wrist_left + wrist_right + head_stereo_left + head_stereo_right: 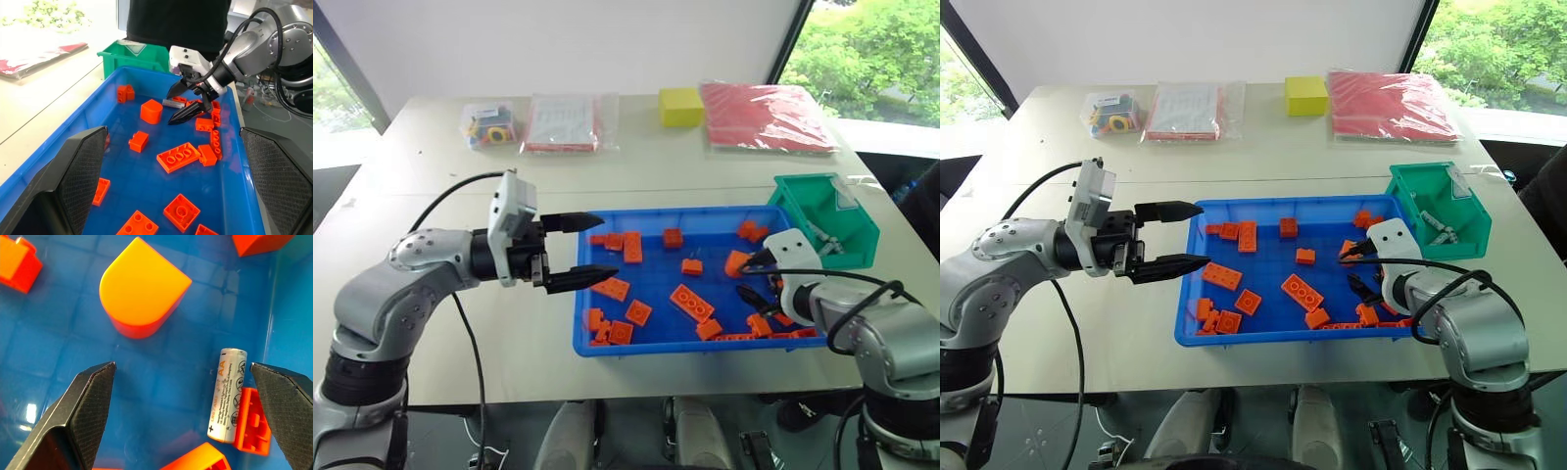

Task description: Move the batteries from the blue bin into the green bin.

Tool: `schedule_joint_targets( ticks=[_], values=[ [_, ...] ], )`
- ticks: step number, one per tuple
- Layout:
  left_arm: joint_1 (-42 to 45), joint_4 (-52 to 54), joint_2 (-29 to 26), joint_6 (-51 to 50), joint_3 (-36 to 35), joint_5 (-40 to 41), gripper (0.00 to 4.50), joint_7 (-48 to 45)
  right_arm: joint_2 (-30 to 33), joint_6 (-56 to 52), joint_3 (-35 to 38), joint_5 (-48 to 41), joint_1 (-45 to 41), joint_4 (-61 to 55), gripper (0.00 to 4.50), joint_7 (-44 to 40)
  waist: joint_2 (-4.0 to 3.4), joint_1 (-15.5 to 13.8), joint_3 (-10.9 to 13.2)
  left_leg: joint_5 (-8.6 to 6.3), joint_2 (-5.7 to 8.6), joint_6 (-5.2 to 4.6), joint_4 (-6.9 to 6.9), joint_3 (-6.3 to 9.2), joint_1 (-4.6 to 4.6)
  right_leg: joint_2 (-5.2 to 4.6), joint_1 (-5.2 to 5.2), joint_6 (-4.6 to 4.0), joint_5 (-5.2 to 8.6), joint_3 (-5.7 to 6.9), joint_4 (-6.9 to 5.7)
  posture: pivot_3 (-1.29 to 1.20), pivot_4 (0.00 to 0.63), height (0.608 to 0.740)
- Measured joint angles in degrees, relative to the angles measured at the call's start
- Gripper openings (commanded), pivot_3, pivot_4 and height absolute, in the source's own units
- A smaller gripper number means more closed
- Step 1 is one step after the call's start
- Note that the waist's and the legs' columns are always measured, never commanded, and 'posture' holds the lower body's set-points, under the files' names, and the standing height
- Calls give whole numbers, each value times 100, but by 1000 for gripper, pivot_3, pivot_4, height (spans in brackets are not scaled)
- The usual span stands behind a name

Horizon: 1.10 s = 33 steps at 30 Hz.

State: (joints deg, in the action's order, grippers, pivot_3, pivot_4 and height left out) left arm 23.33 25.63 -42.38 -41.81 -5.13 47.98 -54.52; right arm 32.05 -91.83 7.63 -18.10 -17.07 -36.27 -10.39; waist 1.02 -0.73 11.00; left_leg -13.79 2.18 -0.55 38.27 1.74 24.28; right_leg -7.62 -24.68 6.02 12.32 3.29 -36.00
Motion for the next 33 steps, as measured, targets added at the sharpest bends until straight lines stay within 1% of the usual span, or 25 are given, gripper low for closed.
schedule_joint_targets(
  ticks=[3,5,7,8,10,12,13,21,26,27,29,31,32,33],
  values=[
    [0,0,32,0,-3,1,4500,55,-166,9,1,36,-33,71,4481,116,10,8,-6,0,-1,0,0,0,-4,1,2,0,0,0,0,0,150,692],
    [0,0,42,0,-4,2,4500,103,-210,13,11,35,-56,127,3970,121,14,14,-9,0,-1,0,-1,0,-8,1,5,0,0,0,0,0,150,692],
    [0,2,57,0,-6,3,4500,126,-267,22,2,-1,-68,157,3290,111,14,8,-9,0,-2,0,-1,1,-12,1,9,-1,1,0,0,0,150,692],
    [0,2,57,0,-8,3,4500,136,-280,23,-9,-24,-68,158,2688,105,14,7,-9,0,-2,0,-1,1,-12,2,9,-1,1,0,0,0,150,692],
    [-1,2,56,0,-18,5,4500,162,-293,24,-16,-55,-68,158,1783,98,15,-3,-9,0,0,0,-1,1,-12,0,10,-1,1,0,1,0,150,692],
    [-1,2,56,0,-19,5,4500,177,-353,35,-12,-100,-68,155,739,98,18,-7,-11,0,0,0,-1,2,-12,0,12,-1,1,0,3,0,150,692],
    [-1,2,56,0,-19,5,4500,181,-375,52,-11,-123,-67,150,302,99,18,-6,-11,0,0,0,-1,2,-12,0,12,-1,1,0,3,0,150,692],
    [-7,29,54,-3,-18,13,4500,159,-349,-28,136,-452,-146,141,302,0,16,3,-10,0,0,0,-4,5,-6,1,5,-1,1,2,4,0,150,692],
    [23,10,50,-3,-10,9,4500,77,27,-29,408,-733,-346,143,302,-139,6,2,-4,0,0,0,-6,3,5,1,-7,-1,1,2,4,0,150,692],
    [53,-3,54,-3,-3,7,4500,68,95,-29,414,-781,-346,126,819,-167,7,1,-4,0,-1,0,-7,4,6,1,-7,-1,1,3,4,0,150,692],
    [126,-11,58,-3,0,4,4500,54,226,-29,412,-920,-344,34,1529,-247,6,-1,-3,0,-1,0,-7,4,10,1,-10,0,1,3,4,0,150,692],
    [141,-17,66,-3,12,2,4500,33,387,-29,370,-971,-315,-44,2572,-205,5,1,-3,0,0,0,-7,2,10,0,-10,0,1,2,5,0,150,692],
    [141,-26,67,-3,17,1,4500,21,497,-29,338,-972,-294,-65,3015,-166,5,0,-3,0,0,0,-7,2,11,-1,-10,0,1,2,6,0,150,692],
    [143,-37,71,-3,27,1,4500,6,631,-29,320,-973,-234,-98,3015,-100,6,-5,-3,0,0,0,-7,2,12,-1,-10,0,1,3,7,0,150,692]
  ],
)
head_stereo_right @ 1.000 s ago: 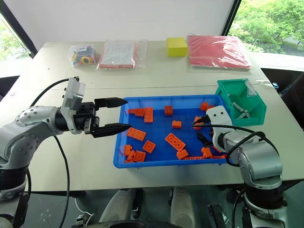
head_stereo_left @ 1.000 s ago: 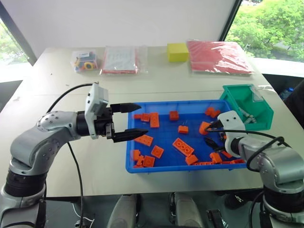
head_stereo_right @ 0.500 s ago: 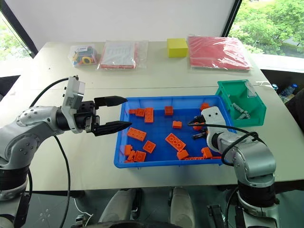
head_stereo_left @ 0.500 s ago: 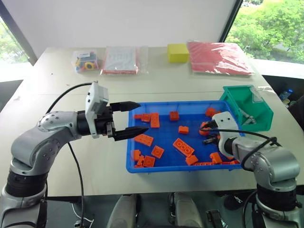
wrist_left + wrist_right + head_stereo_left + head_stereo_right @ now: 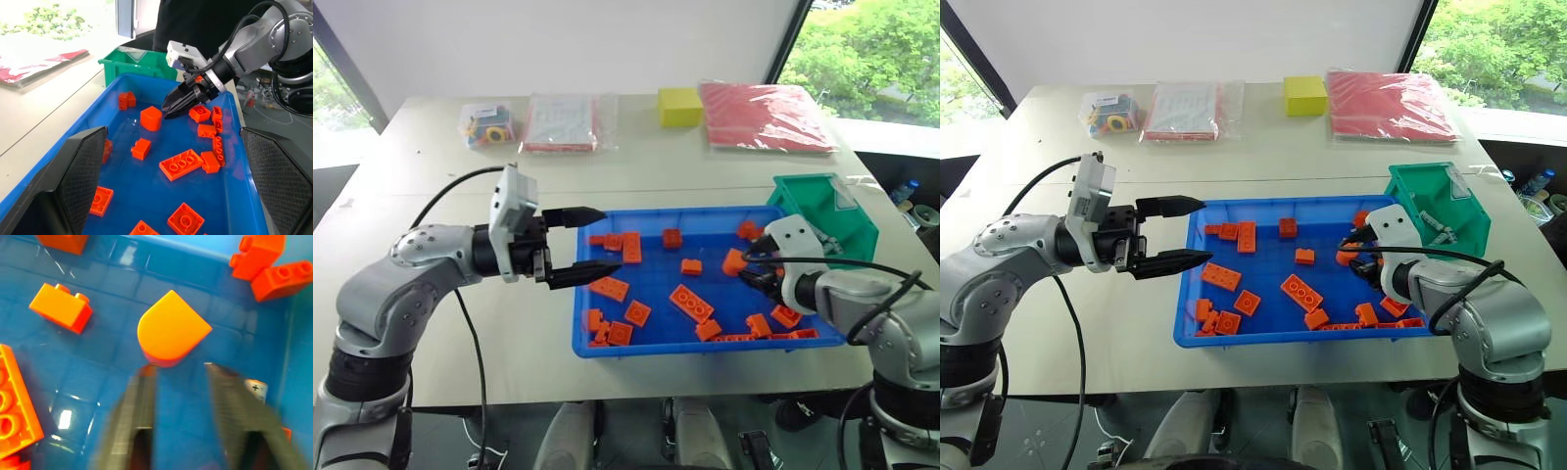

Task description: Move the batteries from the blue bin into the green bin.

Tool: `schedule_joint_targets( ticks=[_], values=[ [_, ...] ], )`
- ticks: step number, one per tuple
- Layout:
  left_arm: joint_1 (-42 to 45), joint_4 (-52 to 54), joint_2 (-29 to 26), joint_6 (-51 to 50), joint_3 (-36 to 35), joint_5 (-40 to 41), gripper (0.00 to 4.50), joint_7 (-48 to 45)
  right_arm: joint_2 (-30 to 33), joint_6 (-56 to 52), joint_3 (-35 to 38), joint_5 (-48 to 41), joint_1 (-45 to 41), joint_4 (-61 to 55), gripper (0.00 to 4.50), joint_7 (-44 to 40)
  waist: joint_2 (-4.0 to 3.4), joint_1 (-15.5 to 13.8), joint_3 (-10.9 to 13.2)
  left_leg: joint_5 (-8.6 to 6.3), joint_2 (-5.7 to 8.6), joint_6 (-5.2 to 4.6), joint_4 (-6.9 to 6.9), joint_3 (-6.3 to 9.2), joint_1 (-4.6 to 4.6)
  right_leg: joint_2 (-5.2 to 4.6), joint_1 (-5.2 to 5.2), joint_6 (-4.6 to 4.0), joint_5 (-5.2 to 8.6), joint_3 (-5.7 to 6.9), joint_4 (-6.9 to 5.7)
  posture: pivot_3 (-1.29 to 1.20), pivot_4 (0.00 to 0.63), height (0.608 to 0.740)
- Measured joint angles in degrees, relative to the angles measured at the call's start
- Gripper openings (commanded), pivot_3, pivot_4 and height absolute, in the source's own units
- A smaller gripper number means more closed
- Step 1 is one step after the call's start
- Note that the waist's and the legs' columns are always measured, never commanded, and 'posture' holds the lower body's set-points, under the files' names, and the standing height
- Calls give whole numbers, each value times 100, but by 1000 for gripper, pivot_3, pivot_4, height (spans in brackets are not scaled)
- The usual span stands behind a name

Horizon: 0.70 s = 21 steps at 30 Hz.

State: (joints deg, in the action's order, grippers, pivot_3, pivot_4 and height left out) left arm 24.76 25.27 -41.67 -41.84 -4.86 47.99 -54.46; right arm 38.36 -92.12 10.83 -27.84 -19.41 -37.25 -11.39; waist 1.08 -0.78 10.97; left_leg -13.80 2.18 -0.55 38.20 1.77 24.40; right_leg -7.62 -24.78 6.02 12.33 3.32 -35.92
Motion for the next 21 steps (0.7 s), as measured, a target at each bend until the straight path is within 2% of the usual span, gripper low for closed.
schedule_joint_targets(
  ticks=[5,12,21],
  values=[
    [1,-18,58,0,36,-2,4500,-7,99,-1,-151,8,240,-160,3015,385,1,13,1,0,-1,0,-1,-1,0,0,-1,0,0,-1,0,0,150,692],
    [1,-19,119,0,128,-5,4500,6,-395,0,-205,-15,380,-405,3015,1065,0,-1,1,0,0,0,-2,1,2,0,-2,0,0,0,2,0,150,692],
    [86,-70,182,9,145,-30,4500,1,-408,0,-251,12,381,-115,3015,1398,-1,5,2,0,0,0,-3,1,1,1,-2,0,0,0,4,0,150,692]
  ],
)
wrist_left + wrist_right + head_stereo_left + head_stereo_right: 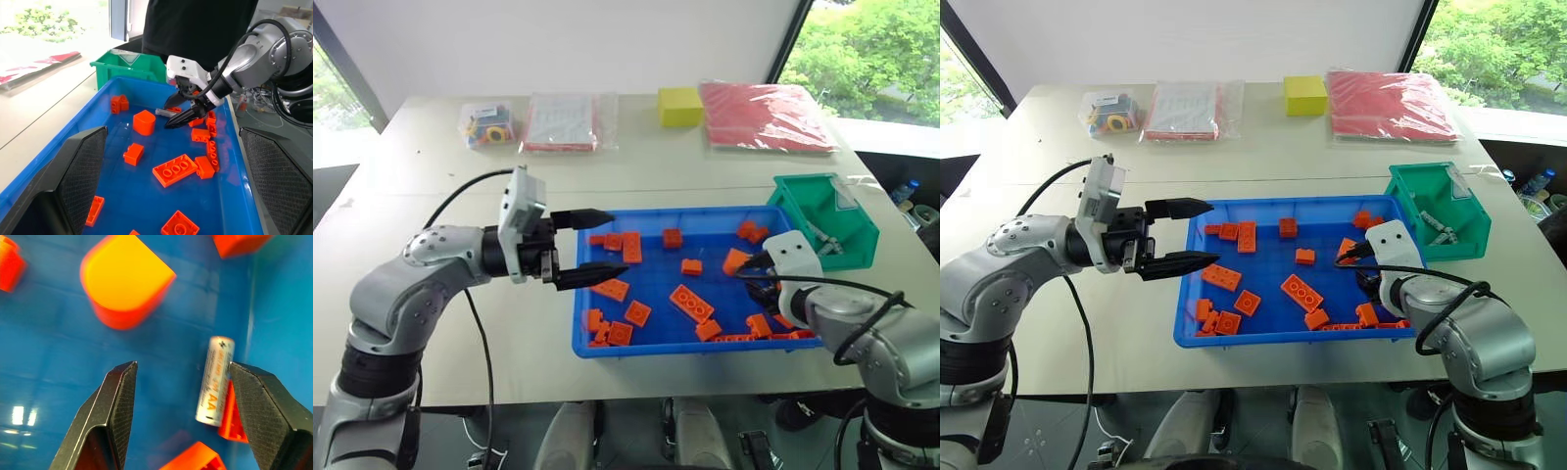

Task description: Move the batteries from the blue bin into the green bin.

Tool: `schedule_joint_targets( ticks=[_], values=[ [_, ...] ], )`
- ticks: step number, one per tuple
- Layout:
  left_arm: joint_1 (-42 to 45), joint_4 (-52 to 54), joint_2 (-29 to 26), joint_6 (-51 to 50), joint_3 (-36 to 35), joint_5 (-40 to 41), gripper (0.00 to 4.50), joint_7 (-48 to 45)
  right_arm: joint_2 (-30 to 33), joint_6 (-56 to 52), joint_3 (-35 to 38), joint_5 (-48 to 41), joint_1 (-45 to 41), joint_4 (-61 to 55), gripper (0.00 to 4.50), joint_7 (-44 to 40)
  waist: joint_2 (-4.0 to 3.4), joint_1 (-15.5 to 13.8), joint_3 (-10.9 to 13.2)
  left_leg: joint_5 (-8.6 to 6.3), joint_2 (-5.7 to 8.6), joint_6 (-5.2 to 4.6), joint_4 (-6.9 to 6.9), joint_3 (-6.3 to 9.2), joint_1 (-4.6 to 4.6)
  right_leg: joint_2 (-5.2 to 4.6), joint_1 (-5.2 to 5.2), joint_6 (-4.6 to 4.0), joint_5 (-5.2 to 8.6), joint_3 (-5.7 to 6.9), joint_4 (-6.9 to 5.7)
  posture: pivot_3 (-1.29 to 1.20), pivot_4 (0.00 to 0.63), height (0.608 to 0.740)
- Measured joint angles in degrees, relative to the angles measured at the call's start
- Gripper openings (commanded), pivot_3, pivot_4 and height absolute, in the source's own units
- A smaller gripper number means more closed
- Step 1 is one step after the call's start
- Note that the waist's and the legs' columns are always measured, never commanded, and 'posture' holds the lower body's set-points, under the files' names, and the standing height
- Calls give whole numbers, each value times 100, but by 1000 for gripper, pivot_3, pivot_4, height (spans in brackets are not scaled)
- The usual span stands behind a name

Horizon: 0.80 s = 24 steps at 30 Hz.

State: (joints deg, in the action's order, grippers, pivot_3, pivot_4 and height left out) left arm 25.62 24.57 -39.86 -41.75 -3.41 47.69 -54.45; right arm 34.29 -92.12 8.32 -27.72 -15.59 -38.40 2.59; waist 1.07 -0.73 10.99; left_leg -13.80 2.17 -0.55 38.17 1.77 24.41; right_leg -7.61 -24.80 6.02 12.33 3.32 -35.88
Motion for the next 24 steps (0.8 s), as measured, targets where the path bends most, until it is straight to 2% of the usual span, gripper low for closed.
schedule_joint_targets(
  ticks=[7,14,17,20,24],
  values=[
    [-20,-16,9,6,-3,-7,4500,36,-201,2,-54,83,-34,53,3015,235,1,1,-1,0,0,0,0,0,-1,0,1,0,0,0,0,0,150,692],
    [-58,-14,60,47,-8,-7,4500,119,-946,30,422,83,-196,410,3015,309,10,14,-6,0,-3,0,1,0,-13,4,11,0,-1,0,0,0,150,692],
    [-58,-14,65,83,-9,-8,4500,161,-1126,38,567,-16,-272,529,2243,305,9,14,-6,0,-4,0,1,1,-13,4,11,0,-1,0,-1,0,150,692],
    [-58,-14,64,97,-10,-7,4500,166,-1193,42,541,-103,-302,543,769,304,9,13,-6,0,-4,0,0,1,-13,4,11,-1,0,0,-1,0,150,692],
    [-61,-14,58,98,-14,-6,4500,160,-1184,43,525,-194,-303,531,769,308,9,9,-6,0,-3,0,1,1,-12,3,12,0,0,0,1,0,150,692]
  ],
)
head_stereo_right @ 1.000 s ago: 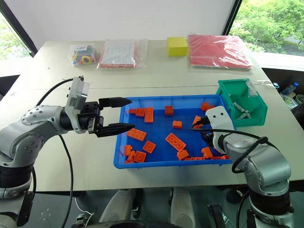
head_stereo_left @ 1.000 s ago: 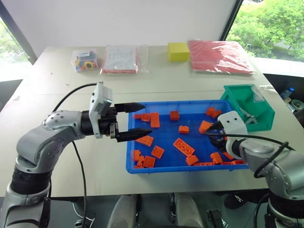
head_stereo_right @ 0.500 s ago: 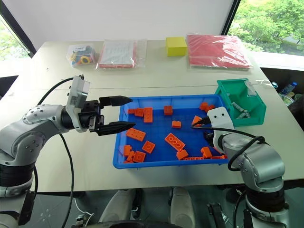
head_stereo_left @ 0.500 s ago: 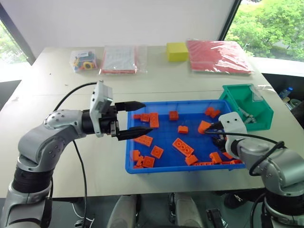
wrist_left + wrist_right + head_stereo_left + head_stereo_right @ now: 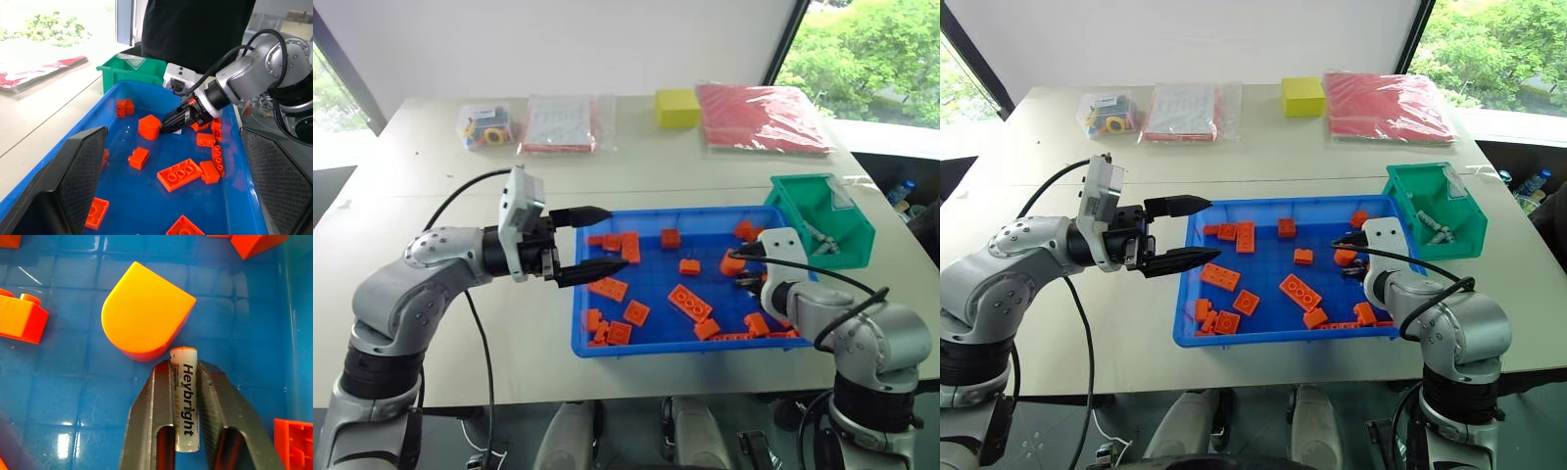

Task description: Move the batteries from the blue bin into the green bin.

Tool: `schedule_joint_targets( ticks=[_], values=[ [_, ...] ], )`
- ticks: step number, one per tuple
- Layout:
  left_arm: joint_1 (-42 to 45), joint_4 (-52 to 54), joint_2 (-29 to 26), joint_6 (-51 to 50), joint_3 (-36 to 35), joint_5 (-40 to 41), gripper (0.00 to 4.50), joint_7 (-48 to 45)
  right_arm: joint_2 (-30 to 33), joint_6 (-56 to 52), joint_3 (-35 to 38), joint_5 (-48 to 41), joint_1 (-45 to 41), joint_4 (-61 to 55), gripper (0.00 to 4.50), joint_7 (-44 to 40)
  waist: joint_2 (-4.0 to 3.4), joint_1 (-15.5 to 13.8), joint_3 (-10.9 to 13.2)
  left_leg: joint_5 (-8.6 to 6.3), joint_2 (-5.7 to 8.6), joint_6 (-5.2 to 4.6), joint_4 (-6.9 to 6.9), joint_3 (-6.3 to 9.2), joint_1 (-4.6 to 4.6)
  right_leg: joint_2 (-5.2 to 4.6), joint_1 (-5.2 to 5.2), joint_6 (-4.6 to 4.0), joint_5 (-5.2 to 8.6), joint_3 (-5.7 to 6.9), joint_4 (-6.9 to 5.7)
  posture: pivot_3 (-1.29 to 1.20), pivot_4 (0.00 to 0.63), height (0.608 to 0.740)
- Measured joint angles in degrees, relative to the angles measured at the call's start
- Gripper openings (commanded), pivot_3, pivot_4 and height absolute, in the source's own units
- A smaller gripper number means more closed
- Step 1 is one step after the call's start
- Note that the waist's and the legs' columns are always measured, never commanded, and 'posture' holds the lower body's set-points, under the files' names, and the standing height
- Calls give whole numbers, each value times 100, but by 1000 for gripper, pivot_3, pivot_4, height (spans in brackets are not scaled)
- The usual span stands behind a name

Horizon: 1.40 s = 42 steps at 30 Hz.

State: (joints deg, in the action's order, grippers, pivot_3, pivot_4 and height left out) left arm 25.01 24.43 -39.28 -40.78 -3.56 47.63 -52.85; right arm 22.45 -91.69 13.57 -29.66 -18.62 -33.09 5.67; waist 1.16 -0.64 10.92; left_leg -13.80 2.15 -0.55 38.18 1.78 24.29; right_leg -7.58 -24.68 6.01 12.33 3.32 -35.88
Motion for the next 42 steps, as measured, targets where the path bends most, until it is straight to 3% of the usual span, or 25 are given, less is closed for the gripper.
schedule_joint_targets(
  ticks=[7,12,17,24,27,32,38,42],
  values=[
    [20,-39,-20,0,1,-1,4500,-124,139,-31,324,-287,-629,-109,769,-776,-32,5,20,0,0,0,-1,-4,13,0,-18,1,-1,-1,-6,0,150,692],
    [73,-253,-100,1,6,-46,4500,-277,1444,85,1532,-631,-1466,127,769,-1801,-32,-35,21,-4,5,-7,-4,-1,20,-1,-11,7,3,4,12,0,150,692],
    [325,-452,-95,9,49,-98,4500,-383,2545,1147,1529,-89,-959,1128,769,-2186,-30,-8,22,-8,5,-14,-7,-11,19,-7,-1,8,1,4,36,0,150,692],
    [492,-552,-45,9,119,-200,4500,-459,2411,2141,1324,159,-864,1979,769,-2364,-33,40,23,-8,-1,-14,-7,-11,14,-1,-3,11,-5,3,30,0,150,692],
    [509,-601,-46,9,122,-209,4500,-469,2235,2596,1188,257,-906,2208,1619,-2353,-33,21,23,-8,0,-14,-6,-12,16,-2,-3,12,-5,2,32,0,150,692],
    [510,-591,-50,2,122,-207,4500,-460,2152,3383,991,620,-949,2665,4046,-2328,-33,-19,24,-8,4,-14,-6,-10,19,-4,-3,15,-7,2,33,0,150,692],
    [498,-585,-135,-37,83,-197,4500,-466,2774,3551,1068,216,-105,2140,4046,-3550,-33,-11,25,-9,3,-16,-6,-9,19,-3,-1,28,-13,2,34,0,150,692],
    [475,-648,-346,-38,10,-198,4500,-583,3135,3804,1649,-303,763,1631,4046,-4739,-33,-9,25,-9,1,-16,-6,-9,13,-2,1,24,-10,3,32,0,150,692]
  ],
)
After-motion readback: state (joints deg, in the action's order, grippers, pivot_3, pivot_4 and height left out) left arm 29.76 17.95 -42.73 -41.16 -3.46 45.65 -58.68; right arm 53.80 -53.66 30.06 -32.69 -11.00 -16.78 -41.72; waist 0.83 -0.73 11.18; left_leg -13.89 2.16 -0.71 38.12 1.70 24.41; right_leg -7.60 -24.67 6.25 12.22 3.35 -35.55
